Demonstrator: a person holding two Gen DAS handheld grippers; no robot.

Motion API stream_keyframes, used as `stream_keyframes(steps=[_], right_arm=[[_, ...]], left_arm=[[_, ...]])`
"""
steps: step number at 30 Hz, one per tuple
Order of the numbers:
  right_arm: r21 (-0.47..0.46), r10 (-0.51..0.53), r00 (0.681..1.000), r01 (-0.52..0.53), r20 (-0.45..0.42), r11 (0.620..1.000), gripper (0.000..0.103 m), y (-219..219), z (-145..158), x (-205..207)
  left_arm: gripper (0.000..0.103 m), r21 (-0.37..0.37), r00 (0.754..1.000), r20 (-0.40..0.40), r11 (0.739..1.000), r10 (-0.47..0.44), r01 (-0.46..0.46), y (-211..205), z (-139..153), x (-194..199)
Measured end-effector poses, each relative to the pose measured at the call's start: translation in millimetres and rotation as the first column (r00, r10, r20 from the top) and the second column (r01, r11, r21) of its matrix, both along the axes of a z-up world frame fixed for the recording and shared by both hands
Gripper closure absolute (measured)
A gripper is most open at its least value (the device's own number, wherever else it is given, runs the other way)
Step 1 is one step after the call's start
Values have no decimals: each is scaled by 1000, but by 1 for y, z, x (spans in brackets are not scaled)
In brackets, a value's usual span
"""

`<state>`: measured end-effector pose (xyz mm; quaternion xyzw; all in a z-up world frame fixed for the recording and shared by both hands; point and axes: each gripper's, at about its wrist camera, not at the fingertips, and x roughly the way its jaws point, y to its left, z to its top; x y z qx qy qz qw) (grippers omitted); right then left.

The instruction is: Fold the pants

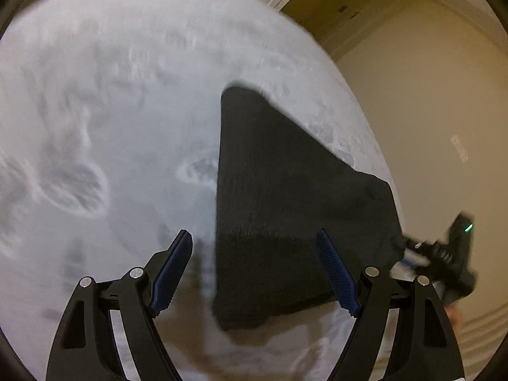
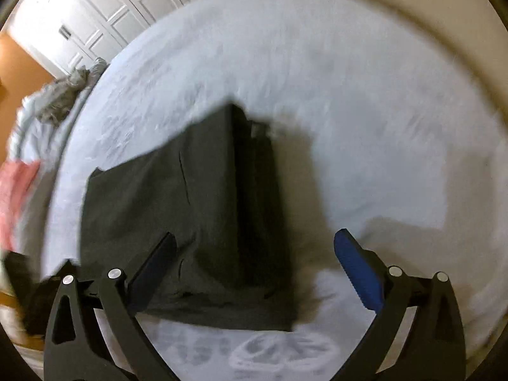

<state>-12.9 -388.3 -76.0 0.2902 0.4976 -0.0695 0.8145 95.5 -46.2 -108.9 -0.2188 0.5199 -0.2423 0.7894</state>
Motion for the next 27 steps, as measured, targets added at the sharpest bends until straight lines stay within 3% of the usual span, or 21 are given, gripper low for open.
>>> stream_keyframes(steps=[2,3,4,5,6,8,9,11,13,14,15,17,19,20,22,24,27], right_arm=[[85,15,999,-12,-40,996,5,-2,-22,5],[73,16,999,-14,-34,997,5,-3,-24,5],[44,27,999,-26,-19,999,6,4,-24,6],[7,60,998,-60,-4,998,41,11,-20,6],[12,89,996,-89,14,996,60,17,-16,6],[12,99,994,-99,56,995,71,27,-2,5],[-5,110,990,-110,90,994,72,33,11,3],[5,154,966,-159,208,987,72,50,45,-4],[0,199,945,-206,258,979,70,62,61,-12],[-13,231,940,-235,253,972,63,72,62,-15],[-35,232,947,-229,223,973,47,78,57,-16],[-140,192,979,-181,70,973,28,87,34,-16],[-250,146,989,-145,-13,957,29,90,23,-18],[-290,141,990,-131,14,948,29,91,29,-21],[-258,166,978,-130,125,957,28,94,46,-27],[-200,180,966,-142,188,969,23,98,52,-25],[-167,197,973,-177,117,970,24,107,32,0]], left_arm=[[26,-78,998,-65,997,21,-26,1,-15,5],[28,-103,998,-49,994,30,-35,3,-16,5],[51,-128,999,-31,992,12,-15,2,-16,6],[73,-134,999,-37,991,-13,8,0,-17,8],[84,-135,999,-40,991,-26,20,-1,-17,10],[87,-170,1000,-10,985,-24,22,4,-2,7],[88,-180,1000,11,983,-29,30,6,7,5],[88,-190,996,86,980,-36,52,18,40,-6],[86,-136,992,122,990,-26,43,40,62,-20],[85,-104,994,110,994,-23,35,49,64,-23],[77,-51,996,88,998,-20,24,58,60,-26],[68,85,999,41,996,31,-35,78,40,-32],[69,170,993,20,978,119,-121,91,23,-39],[69,162,991,16,978,132,-133,94,22,-41],[63,106,992,64,988,109,-116,94,32,-44],[51,114,986,125,985,113,-128,93,42,-47],[50,173,976,195,976,98,-133,83,50,-50]])
